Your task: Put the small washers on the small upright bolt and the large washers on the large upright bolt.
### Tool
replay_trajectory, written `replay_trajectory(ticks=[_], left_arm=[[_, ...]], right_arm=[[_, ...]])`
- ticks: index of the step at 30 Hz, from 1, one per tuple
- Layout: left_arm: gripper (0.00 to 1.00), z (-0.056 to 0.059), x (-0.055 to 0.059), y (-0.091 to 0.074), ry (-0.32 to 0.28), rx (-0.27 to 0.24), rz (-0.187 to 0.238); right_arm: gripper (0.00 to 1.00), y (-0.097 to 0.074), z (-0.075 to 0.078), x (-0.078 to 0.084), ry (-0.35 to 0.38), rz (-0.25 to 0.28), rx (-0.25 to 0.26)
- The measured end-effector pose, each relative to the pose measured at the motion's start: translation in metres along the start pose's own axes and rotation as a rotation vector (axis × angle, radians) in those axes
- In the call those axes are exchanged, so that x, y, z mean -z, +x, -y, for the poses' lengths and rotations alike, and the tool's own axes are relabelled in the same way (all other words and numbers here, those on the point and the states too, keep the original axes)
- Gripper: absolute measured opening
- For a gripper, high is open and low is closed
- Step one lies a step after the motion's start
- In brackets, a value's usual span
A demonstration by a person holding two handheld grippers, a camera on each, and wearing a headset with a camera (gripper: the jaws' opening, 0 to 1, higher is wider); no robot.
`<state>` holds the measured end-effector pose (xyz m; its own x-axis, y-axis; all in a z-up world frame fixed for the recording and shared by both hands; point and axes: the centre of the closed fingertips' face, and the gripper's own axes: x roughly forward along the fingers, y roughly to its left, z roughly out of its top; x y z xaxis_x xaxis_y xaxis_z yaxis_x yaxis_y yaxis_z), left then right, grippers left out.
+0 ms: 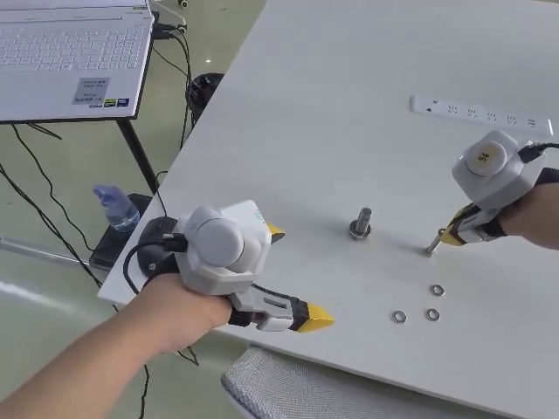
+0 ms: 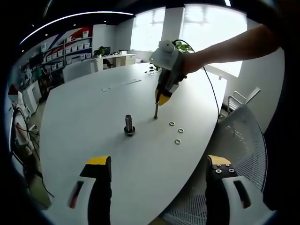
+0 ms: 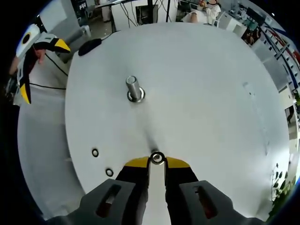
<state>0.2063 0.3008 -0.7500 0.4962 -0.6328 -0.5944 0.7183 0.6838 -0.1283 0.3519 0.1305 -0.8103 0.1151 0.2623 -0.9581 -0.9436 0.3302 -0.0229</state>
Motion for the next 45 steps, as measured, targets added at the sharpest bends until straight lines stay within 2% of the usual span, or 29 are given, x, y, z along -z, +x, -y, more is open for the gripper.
replay_trajectory(ticks=[11,21,30,33,40,45], left_arm=[[0.82,-0.002,0.000,0.001,0.002,0.001,0.001],[0.82,-0.002,0.008,0.001,-0.010,0.002,-0.015],[0.82,-0.004,0.007,0.001,-0.013,0.001,-0.013],[0.82,-0.006,0.006,0.001,-0.013,-0.001,-0.011],[0.81,-0.011,-0.001,-0.001,-0.012,-0.003,0.013],[0.81,-0.011,-0.001,0.000,-0.011,0.001,0.012]], right_arm=[[0.12,0.005,-0.002,-0.001,-0.004,-0.010,-0.003],[0.12,0.016,0.000,0.003,-0.012,-0.025,-0.004],[0.12,0.023,-0.001,0.006,-0.018,-0.036,-0.008],[0.12,0.029,0.004,0.006,-0.020,-0.039,-0.010],[0.12,0.035,0.000,0.008,-0.022,-0.052,-0.019],[0.12,0.038,-0.001,0.009,-0.023,-0.059,-0.020]])
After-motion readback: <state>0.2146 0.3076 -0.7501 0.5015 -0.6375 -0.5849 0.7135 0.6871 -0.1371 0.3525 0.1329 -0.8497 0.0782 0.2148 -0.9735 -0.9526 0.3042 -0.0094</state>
